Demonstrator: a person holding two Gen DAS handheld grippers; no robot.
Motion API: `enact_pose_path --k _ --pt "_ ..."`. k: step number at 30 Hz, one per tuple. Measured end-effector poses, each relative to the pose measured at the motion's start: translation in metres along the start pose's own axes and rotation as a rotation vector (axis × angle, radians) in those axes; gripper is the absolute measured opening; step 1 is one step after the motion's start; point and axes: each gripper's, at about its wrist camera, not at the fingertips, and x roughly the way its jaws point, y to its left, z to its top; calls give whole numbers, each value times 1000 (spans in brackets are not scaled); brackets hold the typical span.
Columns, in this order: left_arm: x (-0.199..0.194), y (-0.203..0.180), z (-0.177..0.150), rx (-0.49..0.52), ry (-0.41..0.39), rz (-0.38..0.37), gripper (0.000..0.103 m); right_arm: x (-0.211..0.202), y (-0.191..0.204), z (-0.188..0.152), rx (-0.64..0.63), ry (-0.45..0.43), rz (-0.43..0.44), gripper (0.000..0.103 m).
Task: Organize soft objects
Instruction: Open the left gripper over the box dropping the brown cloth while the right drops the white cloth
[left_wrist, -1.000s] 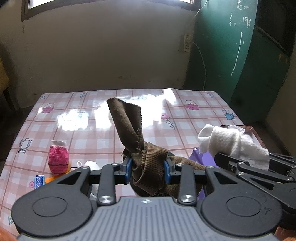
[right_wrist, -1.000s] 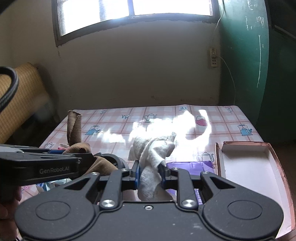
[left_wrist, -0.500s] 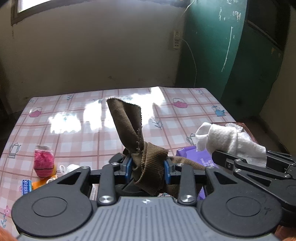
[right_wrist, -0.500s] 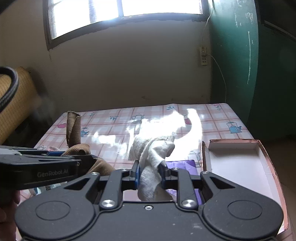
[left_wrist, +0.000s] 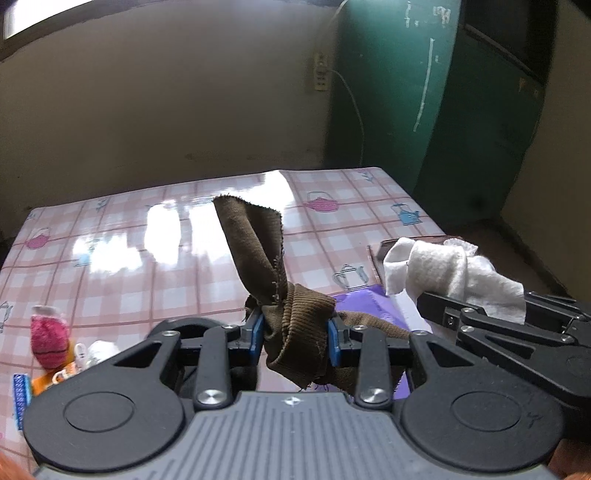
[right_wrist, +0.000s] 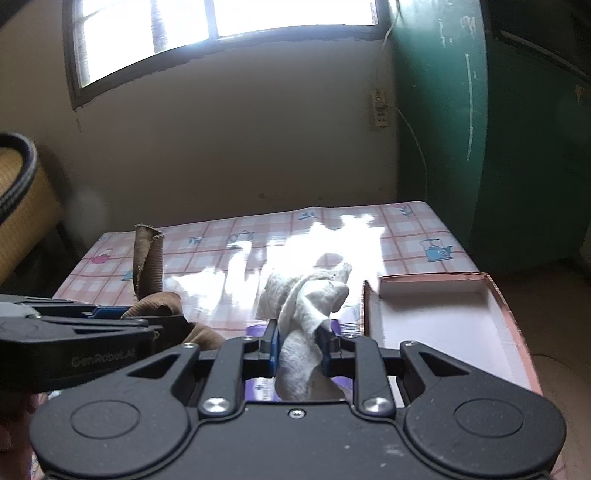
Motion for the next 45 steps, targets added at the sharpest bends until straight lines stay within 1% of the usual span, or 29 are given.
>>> enact_pose_path --k 9,15,21,23,24,25,27,28,30,31,32,33,35,40,42,45 --pt "14 -31 9 34 7 -60 35 0 -51 5 42 6 -73 26" --pt "31 -59 13 60 19 -117 35 3 -87 9 58 20 -120 26" --pt "53 -84 13 81 37 -171 35 16 -122 9 88 59 -154 27" --pt "60 -92 13 94 37 -183 35 23 -132 11 110 67 -153 28" --pt "62 -96 13 98 35 -193 36 25 -135 12 124 66 -168 29" --pt "64 -100 13 102 35 -205 36 27 -139 13 130 69 -169 31" --pt "71 -105 14 115 34 -227 42 32 -144 16 135 66 -167 33" --pt "73 -108 14 121 32 -234 44 34 -145 18 136 62 -167 35" --pt "74 -112 12 127 28 -253 59 30 -147 18 146 49 -182 64" --pt "77 -113 13 128 30 -260 61 29 -148 19 151 42 -182 69" --pt "76 -113 12 132 31 -266 68 27 -148 19 158 38 -177 74" --pt "74 -112 11 137 23 -265 71 25 -147 19 160 36 -174 75" --pt "71 -110 10 138 11 -253 73 21 -144 20 153 35 -179 76" --pt "61 -104 12 128 6 -214 75 12 -140 20 159 18 -187 76" --pt "55 -101 12 123 7 -177 79 5 -135 19 157 10 -193 77" --pt "45 -94 14 103 13 -119 81 -6 -125 16 133 -4 -220 78"
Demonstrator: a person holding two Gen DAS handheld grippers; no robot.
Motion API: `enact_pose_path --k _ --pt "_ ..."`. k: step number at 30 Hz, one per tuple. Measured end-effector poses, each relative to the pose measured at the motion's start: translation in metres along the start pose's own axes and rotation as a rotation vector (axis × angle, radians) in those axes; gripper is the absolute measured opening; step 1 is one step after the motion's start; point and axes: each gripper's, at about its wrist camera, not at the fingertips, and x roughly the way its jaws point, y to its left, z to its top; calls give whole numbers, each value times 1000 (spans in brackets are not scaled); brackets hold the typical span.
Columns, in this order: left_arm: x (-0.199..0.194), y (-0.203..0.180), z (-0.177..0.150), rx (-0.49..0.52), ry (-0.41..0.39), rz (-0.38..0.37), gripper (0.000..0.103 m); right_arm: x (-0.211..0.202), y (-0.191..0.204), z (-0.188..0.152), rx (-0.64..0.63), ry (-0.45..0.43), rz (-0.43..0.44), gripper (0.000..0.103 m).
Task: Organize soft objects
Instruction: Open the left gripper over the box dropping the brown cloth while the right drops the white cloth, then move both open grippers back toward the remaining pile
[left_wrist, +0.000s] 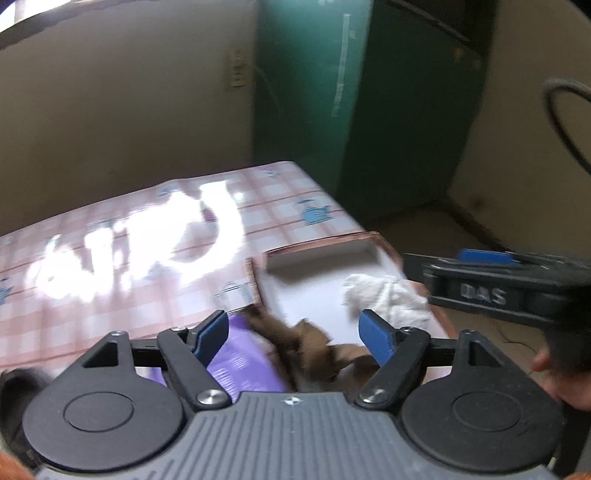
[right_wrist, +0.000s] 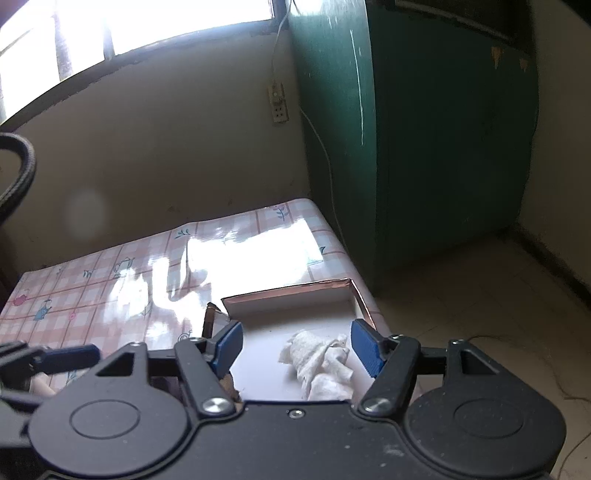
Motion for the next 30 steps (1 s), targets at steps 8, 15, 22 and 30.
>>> enact_pose_path --k 8,15,22,30 --pt "-32 21 -11 -29 1 110 88 -23 34 -13 -48 -8 -12 82" --pt "-59 41 -23 -67 -23 130 89 -40 60 -24 -27 -5 11 83" --pt "-79 58 -35 -96 -27 165 91 -53 89 -35 -54 -7 20 83" --pt "-96 78 -47 -127 -41 198 91 -62 116 -42 -88 -2 45 83"
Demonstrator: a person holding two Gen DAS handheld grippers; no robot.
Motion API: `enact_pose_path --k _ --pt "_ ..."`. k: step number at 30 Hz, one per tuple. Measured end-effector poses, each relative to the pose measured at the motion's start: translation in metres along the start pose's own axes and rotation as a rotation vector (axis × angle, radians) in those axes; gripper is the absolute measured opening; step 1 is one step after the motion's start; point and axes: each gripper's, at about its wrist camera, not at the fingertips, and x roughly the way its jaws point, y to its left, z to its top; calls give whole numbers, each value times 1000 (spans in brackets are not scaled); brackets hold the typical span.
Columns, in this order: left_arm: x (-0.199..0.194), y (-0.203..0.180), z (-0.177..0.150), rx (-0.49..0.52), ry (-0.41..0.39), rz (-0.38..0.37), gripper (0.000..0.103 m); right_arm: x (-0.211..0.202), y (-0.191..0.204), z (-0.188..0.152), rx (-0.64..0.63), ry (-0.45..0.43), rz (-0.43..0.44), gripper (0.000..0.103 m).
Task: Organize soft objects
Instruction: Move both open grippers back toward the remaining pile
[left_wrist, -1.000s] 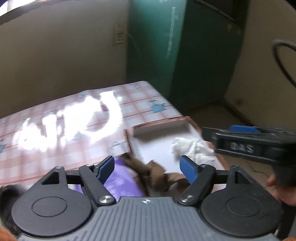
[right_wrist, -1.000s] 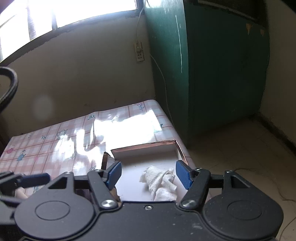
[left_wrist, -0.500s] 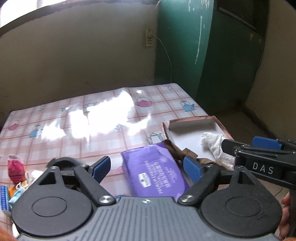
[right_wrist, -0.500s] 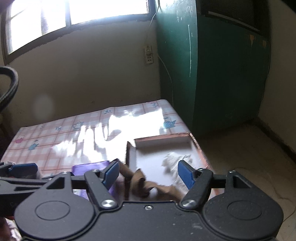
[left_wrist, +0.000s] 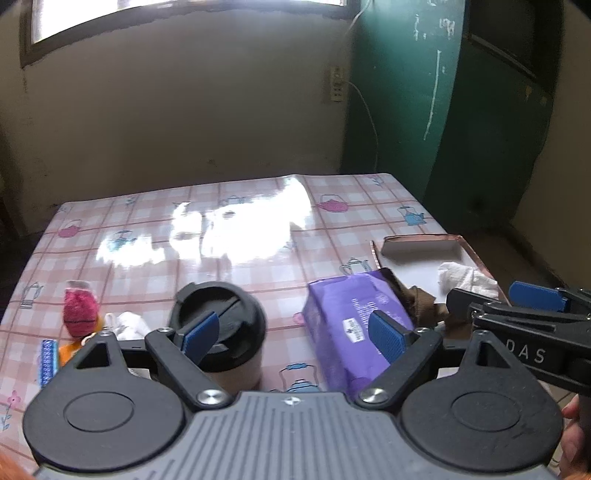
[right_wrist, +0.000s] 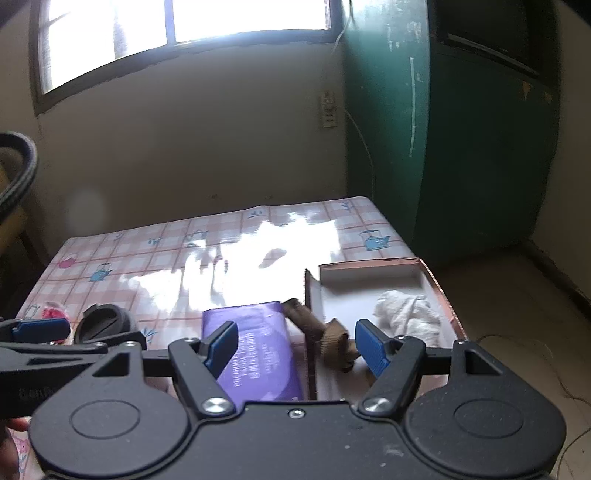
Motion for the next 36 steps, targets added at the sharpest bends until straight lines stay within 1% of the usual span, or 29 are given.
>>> enact_pose_path --k 7,8,13,20,28,36 --pt "-9 23 -10 -30 -4 28 91 0 25 -4 -27 3 26 83" --pt "-9 25 -10 -31 -5 34 91 0 29 -5 -53 10 22 83" --pt "-13 45 -18 -64 1 53 91 2 49 -10 -84 19 47 83" --pt "-23 70 -29 -93 6 96 91 7 79 -18 -114 37 93 83" --pt "-32 101 -44 -136 12 119 91 8 111 -28 -161 52 141 83" --pt "-45 133 -60 -175 11 163 91 7 149 -40 -221 60 198 83"
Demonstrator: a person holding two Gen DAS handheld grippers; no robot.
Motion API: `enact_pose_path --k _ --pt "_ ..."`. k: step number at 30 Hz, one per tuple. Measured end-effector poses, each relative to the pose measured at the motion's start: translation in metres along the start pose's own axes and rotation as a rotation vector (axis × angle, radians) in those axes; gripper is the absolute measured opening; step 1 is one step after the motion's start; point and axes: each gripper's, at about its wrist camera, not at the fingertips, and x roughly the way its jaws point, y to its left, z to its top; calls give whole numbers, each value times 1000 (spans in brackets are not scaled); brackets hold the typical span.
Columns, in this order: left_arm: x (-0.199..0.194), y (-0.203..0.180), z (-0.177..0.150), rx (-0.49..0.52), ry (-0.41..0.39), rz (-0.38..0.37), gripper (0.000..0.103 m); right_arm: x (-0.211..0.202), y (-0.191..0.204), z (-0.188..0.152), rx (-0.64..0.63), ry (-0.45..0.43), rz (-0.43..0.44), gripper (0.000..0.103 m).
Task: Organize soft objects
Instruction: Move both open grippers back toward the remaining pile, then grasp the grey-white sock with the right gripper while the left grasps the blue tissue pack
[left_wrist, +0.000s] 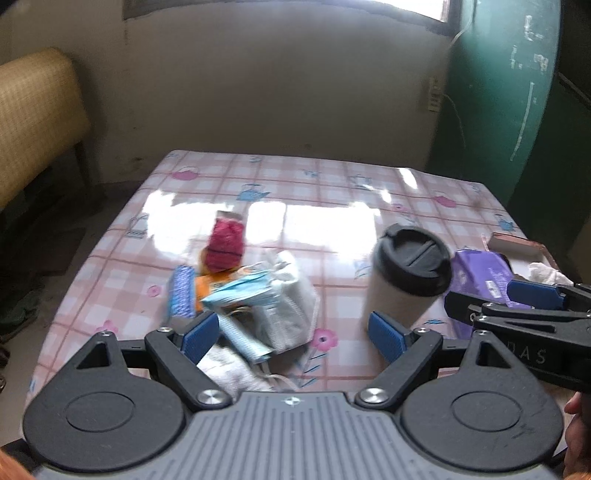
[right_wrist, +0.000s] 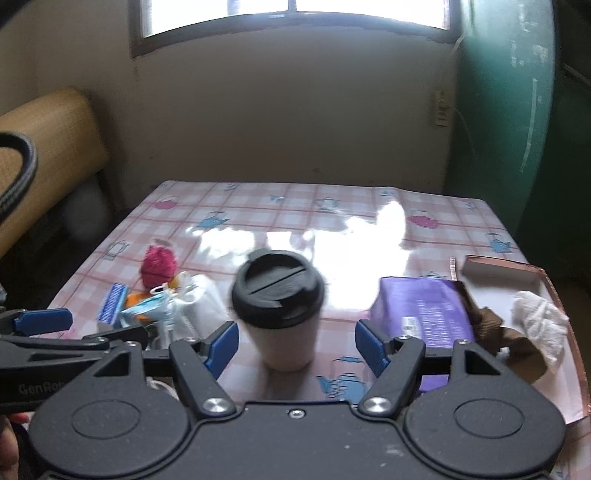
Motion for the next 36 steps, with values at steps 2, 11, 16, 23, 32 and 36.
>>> enact_pose_path --k 2,11,16,23,32,36 --pt "-3 9 -3 -8 -2 12 91 2 8 -1 -9 4 17 83" --pt "-5 41 -13 -37 5 49 91 13 43 -6 -52 21 77 83" --pt "-3 60 -20 -60 13 53 91 19 55 -10 -73 30 114 83" --pt "8 118 -37 -186 61 162 92 38 85 -40 -172 87 296 83" --pt "17 158 -46 -253 95 223 92 80 138 -58 -288 141 433 82" --pt "22 163 -44 -251 93 218 92 99 154 -55 -342 130 393 83"
